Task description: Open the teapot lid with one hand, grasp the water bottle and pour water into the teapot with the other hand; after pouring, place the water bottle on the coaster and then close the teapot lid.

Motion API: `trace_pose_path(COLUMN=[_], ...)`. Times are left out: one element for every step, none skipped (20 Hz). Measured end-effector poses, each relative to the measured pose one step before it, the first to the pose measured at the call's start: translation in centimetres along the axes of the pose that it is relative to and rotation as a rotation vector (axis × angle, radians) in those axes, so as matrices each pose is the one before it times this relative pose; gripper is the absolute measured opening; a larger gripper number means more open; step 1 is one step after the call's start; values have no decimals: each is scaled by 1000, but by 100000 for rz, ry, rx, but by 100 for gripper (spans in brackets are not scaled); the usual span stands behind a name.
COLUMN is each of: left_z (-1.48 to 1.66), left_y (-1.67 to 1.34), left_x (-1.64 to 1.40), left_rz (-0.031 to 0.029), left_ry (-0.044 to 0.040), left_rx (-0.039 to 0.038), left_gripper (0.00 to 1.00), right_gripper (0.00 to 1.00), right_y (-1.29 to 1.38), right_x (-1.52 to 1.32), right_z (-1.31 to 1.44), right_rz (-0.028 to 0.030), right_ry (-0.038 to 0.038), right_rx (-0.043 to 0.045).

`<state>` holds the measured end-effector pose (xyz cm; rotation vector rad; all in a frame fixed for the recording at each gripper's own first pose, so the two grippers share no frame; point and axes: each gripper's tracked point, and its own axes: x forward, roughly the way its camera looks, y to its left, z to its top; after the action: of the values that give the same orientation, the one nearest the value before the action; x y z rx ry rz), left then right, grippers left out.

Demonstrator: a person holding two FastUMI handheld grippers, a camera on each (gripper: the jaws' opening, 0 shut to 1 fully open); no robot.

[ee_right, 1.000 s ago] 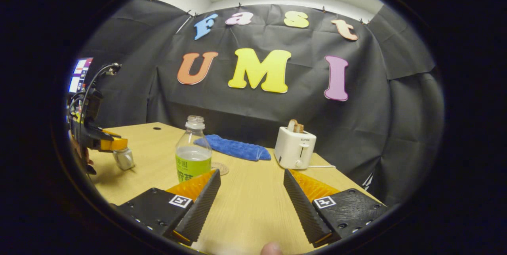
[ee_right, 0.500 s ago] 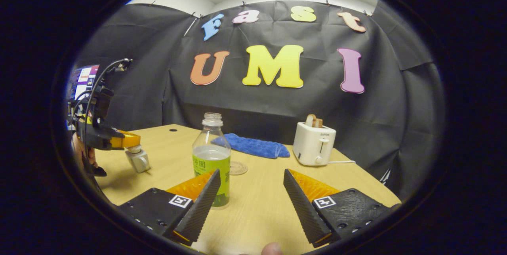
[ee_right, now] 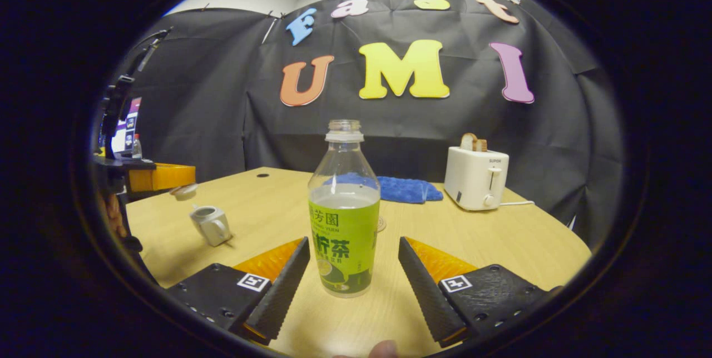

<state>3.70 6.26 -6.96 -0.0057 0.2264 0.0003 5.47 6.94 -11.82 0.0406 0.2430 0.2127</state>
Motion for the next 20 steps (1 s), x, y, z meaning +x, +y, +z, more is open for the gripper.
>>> trace_pose_path(left_z=[135, 57, 126, 62, -8, -33, -1, 17, -84, -30, 190, 396, 271, 181, 81, 74, -81, 0, -260, -319], left_y=[79, 56, 44, 174, 164, 157, 161, 202, 123, 120, 234, 293, 256, 317, 343, 358, 285, 413, 298, 279], left_x=[-216, -406, -189, -187, -128, -150, -35, -36, 18, 14, -50, -62, -141, -3, -22, -24, 44, -109, 33, 98], left_rz=[401, 258, 291, 323, 129, 214, 209, 145, -36, -316, -208, 221, -136, 387, 150, 248, -9, 91, -405, -135], left_ry=[-524, -745, -478, -312, -303, -54, -46, -127, 25, -8, -419, -1265, -805, -561, -508, -430, -69, -527, 700, 916], left_rx=[-30, -209, -318, -221, -2, 112, 66, -249, -315, -204, -228, -831, -711, -461, -154, -140, -56, -296, -752, -447], left_gripper=[3, 3, 3, 3, 2, 3, 3, 3, 3, 3, 3, 3, 3, 2, 3, 3, 3, 3, 3, 2], right_gripper=[96, 96, 96, 96, 98, 96, 96, 87, 84, 84, 74, 74, 73, 72, 72, 72, 71, 72, 71, 72], right_y=[77, 150, 149, 92, 64, 85, 5, 56, 18, 212, 238, 191, 273, 188, 47, 82, 265, 164, -54, 257], right_x=[426, 475, 360, 278, -70, 127, -281, -20, 187, 24, 326, 37, 103, 38, 282, 274, 380, 432, 364, 471], right_z=[-267, -48, -160, 109, -16, 262, 211, 293, 81, -136, 296, 300, 678, 823, 861, 611, 709, 496, 595, 724], right_rz=[-611, 19, -121, -133, -276, -222, -915, -238, -368, 247, 515, 411, 371, 24, -175, 4, 410, -233, -441, 16], right_ry=[696, 794, 852, 390, -58, -832, -1097, -647, 107, 302, 183, 30, -783, -1050, -1300, -666, -436, 712, -244, -698], right_rx=[427, 705, 571, 437, -106, -198, -308, -336, -678, -199, -2635, -5565, -4919, -5711, -6443, -5244, -6639, -8893, -8286, -7110])
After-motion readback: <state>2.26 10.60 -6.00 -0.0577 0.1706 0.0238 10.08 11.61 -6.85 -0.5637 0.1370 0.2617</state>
